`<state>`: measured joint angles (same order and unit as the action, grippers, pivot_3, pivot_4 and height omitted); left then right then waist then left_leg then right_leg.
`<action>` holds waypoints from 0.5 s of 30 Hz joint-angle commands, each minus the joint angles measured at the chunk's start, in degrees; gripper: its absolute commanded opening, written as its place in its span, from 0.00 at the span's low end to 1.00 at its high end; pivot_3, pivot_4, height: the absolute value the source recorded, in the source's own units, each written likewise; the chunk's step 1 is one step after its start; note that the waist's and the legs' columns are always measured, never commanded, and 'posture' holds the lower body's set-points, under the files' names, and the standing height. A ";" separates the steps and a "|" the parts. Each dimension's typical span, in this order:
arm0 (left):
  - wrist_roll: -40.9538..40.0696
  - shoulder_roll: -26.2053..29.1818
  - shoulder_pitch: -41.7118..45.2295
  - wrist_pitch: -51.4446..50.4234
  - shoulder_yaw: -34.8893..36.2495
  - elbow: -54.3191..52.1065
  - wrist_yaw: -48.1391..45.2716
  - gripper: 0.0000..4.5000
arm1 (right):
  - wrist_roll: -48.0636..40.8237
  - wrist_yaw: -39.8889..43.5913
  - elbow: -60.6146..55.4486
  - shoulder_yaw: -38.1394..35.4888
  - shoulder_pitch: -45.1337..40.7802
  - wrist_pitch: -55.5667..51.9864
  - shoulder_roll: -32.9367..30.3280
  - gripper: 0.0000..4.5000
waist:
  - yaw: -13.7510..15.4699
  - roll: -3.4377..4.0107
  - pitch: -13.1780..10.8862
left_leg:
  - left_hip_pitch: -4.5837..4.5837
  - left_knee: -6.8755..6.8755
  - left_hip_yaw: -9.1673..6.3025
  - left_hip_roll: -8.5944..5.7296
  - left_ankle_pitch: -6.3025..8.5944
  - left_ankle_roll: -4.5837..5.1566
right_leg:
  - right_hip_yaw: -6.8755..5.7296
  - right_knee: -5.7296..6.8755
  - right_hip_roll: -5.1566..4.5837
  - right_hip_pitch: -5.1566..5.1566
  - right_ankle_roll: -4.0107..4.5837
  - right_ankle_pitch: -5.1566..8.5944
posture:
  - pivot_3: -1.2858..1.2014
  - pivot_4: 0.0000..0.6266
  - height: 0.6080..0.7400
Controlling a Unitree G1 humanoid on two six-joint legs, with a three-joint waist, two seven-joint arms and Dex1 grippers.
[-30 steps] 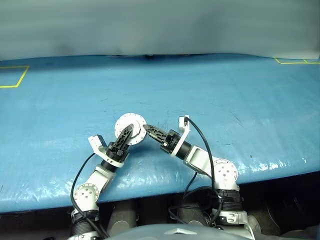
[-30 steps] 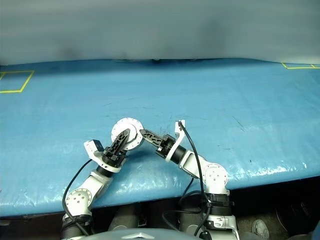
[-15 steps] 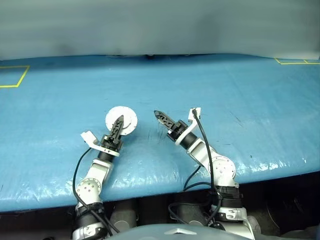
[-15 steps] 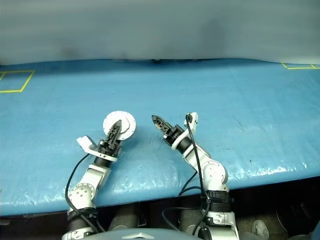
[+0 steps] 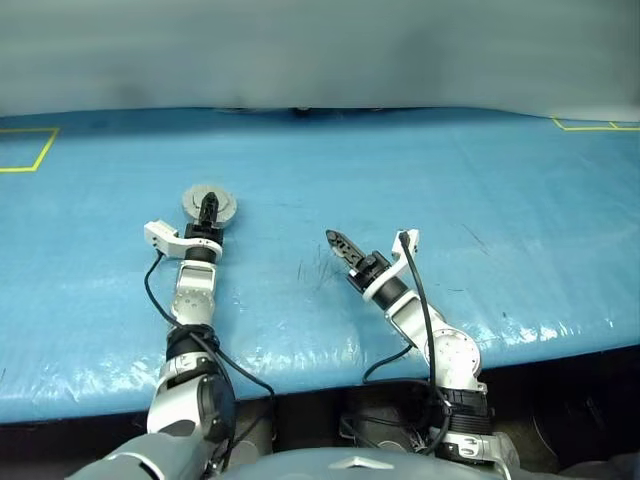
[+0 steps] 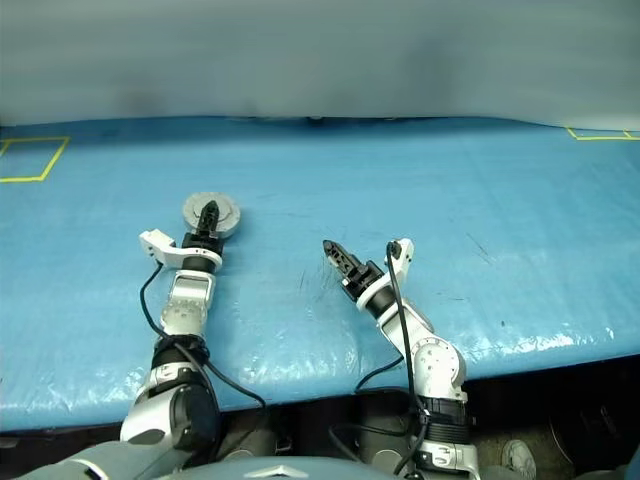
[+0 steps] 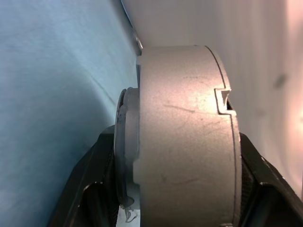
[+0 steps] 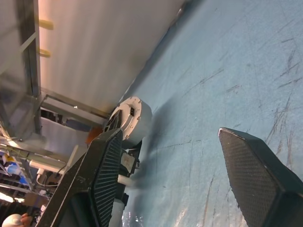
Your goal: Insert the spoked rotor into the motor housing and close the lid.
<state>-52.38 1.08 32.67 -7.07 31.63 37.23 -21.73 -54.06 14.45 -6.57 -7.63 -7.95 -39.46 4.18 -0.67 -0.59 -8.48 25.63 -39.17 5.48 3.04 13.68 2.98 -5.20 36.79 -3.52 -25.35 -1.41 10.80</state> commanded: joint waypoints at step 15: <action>9.45 3.53 -5.95 15.35 3.86 -4.62 8.32 0.99 | 0.99 -0.11 -1.35 0.69 -1.26 0.43 0.55 0.75 | -1.43 0.01 0.02 | -1.01 0.13 0.15 0.52 -0.04 -0.12 | 0.03 0.10 0.04 0.75 0.49 0.27 | 0.52 0.24 1.00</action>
<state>-45.04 3.17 27.98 5.59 34.53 34.06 -14.70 -52.55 14.38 -7.02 -6.92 -7.85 -39.24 4.17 -2.10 -0.58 -8.47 24.62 -39.02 5.64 3.55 13.65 2.87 -5.17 36.89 -3.48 -24.61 -0.94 11.05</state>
